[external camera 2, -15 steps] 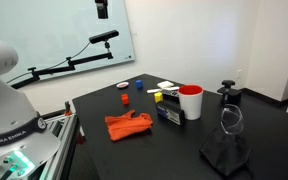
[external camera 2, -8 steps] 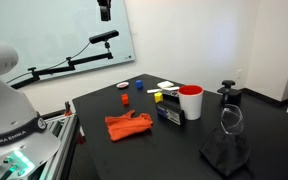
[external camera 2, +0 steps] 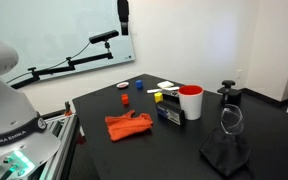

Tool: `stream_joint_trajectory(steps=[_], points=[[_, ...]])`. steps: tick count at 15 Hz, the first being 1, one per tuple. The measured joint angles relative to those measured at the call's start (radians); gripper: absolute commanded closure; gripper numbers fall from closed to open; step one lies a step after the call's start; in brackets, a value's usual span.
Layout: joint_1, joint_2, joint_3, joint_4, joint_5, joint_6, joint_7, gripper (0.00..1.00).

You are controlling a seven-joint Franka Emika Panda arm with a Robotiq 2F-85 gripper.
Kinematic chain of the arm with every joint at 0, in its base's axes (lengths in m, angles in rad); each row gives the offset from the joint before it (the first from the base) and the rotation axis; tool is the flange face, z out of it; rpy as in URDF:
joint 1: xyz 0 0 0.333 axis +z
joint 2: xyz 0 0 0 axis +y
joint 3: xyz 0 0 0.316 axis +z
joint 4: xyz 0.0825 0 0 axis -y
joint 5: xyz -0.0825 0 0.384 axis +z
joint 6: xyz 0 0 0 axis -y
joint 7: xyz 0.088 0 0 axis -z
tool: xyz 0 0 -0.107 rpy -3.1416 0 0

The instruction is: Use the orange towel to wipe the tabletop.

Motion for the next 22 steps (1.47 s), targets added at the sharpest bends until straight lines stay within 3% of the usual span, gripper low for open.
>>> stream_joint_trajectory(steps=[8,14,19,22], points=[[-0.005,0.246,-0.021,-0.104,-0.008,0.229,-0.02,0.0],[-0.005,0.274,-0.018,-0.112,-0.021,0.262,-0.016,0.0],[-0.01,0.383,-0.036,-0.203,-0.101,0.507,-0.004,0.0],[-0.021,0.448,-0.058,-0.225,-0.118,0.596,-0.006,0.0]])
